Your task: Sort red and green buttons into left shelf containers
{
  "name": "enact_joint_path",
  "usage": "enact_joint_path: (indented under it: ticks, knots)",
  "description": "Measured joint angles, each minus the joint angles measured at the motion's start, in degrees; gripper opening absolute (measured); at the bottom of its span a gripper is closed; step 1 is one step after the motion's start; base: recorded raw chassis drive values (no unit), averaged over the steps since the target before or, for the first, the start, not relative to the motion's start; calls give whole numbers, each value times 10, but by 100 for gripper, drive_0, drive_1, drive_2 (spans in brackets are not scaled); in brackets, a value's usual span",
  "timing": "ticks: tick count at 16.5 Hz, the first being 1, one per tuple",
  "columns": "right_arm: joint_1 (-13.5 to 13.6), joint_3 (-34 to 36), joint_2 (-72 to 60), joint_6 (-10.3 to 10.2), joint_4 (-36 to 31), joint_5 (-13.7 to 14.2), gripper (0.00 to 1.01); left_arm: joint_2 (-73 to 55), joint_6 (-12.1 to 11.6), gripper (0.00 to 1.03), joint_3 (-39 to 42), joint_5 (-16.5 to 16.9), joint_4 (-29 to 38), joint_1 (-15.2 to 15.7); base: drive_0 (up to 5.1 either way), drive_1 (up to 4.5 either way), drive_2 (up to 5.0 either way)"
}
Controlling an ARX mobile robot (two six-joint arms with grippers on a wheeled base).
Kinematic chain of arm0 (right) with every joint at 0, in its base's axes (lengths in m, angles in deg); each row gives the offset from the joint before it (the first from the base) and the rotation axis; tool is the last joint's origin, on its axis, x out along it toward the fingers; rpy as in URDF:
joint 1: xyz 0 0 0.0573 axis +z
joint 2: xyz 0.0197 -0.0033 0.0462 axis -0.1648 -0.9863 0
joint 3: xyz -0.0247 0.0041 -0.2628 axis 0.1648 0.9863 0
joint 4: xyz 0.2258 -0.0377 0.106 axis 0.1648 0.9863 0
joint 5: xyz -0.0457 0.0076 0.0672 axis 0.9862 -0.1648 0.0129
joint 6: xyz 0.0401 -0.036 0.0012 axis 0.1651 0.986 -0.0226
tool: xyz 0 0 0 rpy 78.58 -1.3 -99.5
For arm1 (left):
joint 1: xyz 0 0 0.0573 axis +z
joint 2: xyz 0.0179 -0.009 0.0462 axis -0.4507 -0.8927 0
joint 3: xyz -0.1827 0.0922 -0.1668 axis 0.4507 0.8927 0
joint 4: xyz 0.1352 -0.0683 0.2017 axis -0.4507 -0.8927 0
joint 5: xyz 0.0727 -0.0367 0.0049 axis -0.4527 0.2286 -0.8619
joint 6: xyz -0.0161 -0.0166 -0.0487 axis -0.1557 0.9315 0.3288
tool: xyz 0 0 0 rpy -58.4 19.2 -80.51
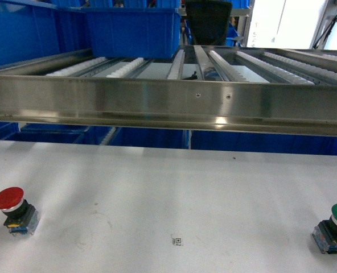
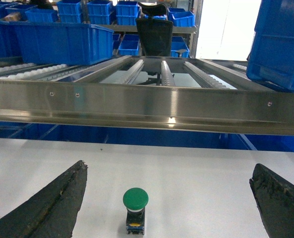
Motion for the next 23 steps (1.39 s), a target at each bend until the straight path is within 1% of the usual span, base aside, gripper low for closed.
enact_joint_path:
  ticks: [18, 19, 20, 21, 22, 23]
  knots:
    - [0, 0, 0, 0, 0, 0, 98, 0, 0, 98, 0, 0, 1, 0, 0, 0, 0]
    - [0, 0, -1, 0, -4, 0, 98, -16, -3, 98, 0, 16, 37, 25, 0, 0, 0]
    - [6, 0, -12, 0, -29, 8, 98, -40, -8, 98, 1, 28, 61, 50, 0, 0, 0]
    - [49, 0, -101, 1, -113, 40, 98, -131, -11, 98, 2, 58, 151, 103, 0, 0, 0]
    - [63, -31, -323, 4, -247, 33, 98, -348, -22, 98, -10, 57, 301, 83, 0, 0, 0]
    - [44, -105, -478, -2, -264, -1, 98, -498, -21, 98, -81, 57, 334, 52, 0, 0, 0]
